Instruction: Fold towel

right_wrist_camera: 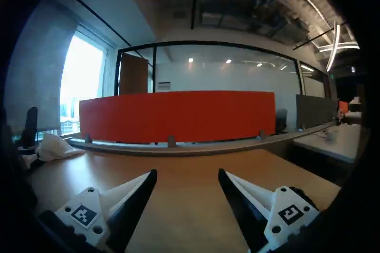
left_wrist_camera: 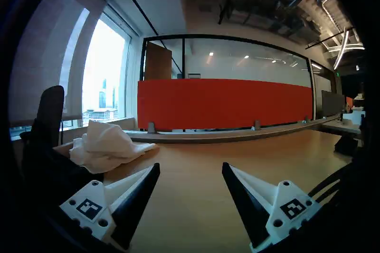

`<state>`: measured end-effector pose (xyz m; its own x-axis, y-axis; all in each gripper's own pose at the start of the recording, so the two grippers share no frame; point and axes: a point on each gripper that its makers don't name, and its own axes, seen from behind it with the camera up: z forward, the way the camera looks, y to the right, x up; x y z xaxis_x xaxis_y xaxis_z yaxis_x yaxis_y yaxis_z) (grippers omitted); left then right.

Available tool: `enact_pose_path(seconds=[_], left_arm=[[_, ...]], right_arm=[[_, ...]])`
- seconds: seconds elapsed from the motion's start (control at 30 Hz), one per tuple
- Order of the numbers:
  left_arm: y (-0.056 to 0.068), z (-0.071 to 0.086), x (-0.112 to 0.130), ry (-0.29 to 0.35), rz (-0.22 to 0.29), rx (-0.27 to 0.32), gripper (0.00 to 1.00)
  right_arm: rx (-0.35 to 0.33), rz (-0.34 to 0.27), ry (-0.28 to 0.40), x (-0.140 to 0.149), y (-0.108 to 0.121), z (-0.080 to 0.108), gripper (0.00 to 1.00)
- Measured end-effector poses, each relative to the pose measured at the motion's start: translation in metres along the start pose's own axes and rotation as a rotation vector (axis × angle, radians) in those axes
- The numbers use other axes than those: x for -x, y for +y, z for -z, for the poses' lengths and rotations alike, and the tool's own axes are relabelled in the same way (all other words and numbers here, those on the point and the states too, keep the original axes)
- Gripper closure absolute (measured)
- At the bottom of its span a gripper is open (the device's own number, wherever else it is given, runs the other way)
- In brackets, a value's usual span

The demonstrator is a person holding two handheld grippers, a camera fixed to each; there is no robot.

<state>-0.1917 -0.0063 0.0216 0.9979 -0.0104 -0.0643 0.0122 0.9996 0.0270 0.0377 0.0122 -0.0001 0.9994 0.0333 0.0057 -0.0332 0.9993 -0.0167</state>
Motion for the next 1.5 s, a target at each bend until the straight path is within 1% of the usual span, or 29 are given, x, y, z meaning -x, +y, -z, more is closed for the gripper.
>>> enact_pose_path(seconds=[0.13,0.47,0.8,1.0,1.37,1.5], left_arm=[[0.0,0.0,0.0,0.0,0.0,0.0,0.03],[0.0,0.0,0.0,0.0,0.0,0.0,0.03],[0.0,0.0,0.001,0.0,0.0,0.0,0.03],[0.0,0.0,0.001,0.0,0.0,0.0,0.03],[0.0,0.0,0.001,0.0,0.0,0.0,0.03],[0.0,0.0,0.001,0.0,0.0,0.0,0.03]], right_arm=[[-0.002,-0.014,0.0,0.013,0.005,-0.002,0.0],[0.018,-0.036,-0.004,0.032,0.02,-0.006,0.0],[-0.004,-0.045,0.002,0.036,0.013,-0.007,0.0],[-0.009,-0.028,0.006,0.036,0.006,-0.005,0.0],[-0.011,0.033,0.007,0.038,-0.006,-0.003,0.0],[-0.011,0.034,0.007,0.037,-0.008,-0.002,0.0]])
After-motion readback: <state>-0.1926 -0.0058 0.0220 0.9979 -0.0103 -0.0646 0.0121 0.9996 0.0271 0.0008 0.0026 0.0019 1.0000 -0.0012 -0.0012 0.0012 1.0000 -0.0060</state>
